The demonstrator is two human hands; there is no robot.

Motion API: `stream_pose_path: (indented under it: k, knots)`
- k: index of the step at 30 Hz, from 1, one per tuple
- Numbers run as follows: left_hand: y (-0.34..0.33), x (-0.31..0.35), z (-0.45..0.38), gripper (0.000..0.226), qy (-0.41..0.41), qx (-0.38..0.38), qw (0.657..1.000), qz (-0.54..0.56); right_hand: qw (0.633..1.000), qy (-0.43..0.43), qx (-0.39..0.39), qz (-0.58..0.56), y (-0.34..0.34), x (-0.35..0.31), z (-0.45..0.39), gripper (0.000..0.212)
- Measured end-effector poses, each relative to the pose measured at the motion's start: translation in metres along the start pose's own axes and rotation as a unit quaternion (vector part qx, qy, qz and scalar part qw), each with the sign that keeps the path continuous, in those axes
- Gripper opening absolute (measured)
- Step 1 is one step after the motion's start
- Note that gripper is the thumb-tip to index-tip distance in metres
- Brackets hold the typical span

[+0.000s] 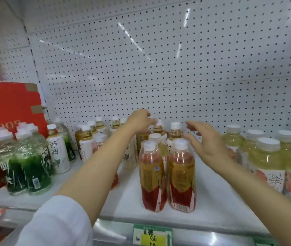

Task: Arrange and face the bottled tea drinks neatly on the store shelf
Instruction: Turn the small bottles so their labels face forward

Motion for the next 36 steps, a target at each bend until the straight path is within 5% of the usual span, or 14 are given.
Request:
stream_pose_path:
  k: [6, 10, 15, 18, 21, 24, 26, 31, 36]
  knots:
    - [-0.039, -0.015, -0.016, 0.023, -0.031, -0.022, 0.990, 0.135, 0.971, -0.141, -0.024, -0.190, -0.021, 0.008, -0.015, 0.037]
    - [-0.047, -0.018, -0.021, 0.023, -0.045, 0.000, 0.988, 0.151, 0.932, -0.208, -0.047, -0.293, -0.033, 0.011, -0.022, 0.032]
    - [-0.018, -0.024, -0.030, 0.025, -0.050, 0.066, 0.970, 0.228, 0.927, -0.231, -0.027, -0.293, -0.031, 0.008, -0.032, 0.023]
    - [0.021, -0.026, -0.025, 0.021, -0.060, 0.145, 0.919, 0.361, 0.922, -0.207, 0.049, -0.323, -0.014, -0.002, -0.041, 0.011]
    - [0.070, -0.015, -0.009, 0.012, -0.099, 0.235, 0.825, 0.504, 0.924, -0.153, 0.098, -0.337, 0.006, -0.026, -0.062, 0.012]
    - [0.122, -0.010, 0.012, 0.017, -0.157, 0.311, 0.753, 0.559, 0.930, -0.085, 0.138, -0.331, 0.026, -0.054, -0.083, 0.013]
    - [0.152, -0.013, 0.028, 0.021, -0.193, 0.335, 0.734, 0.558, 0.926, -0.058, 0.164, -0.334, 0.039, -0.069, -0.093, 0.015]
    - [0.180, -0.037, 0.063, 0.022, -0.200, 0.383, 0.769, 0.470, 0.917, -0.012, 0.207, -0.340, 0.060, -0.107, -0.102, 0.025]
    - [0.159, -0.084, 0.092, 0.024, -0.102, 0.399, 0.824, 0.389, 0.898, 0.015, 0.208, -0.387, 0.059, -0.145, -0.096, 0.026]
Point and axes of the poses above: each hand's wrist, its own z-axis away from the middle knuckle, its own y-axis out of the back of the hand, x = y × z, the point moved 2 cm from there along -z, towards the middle knuckle, and after that the axes turned 7 degrees about -z, right-handed, at the moved point
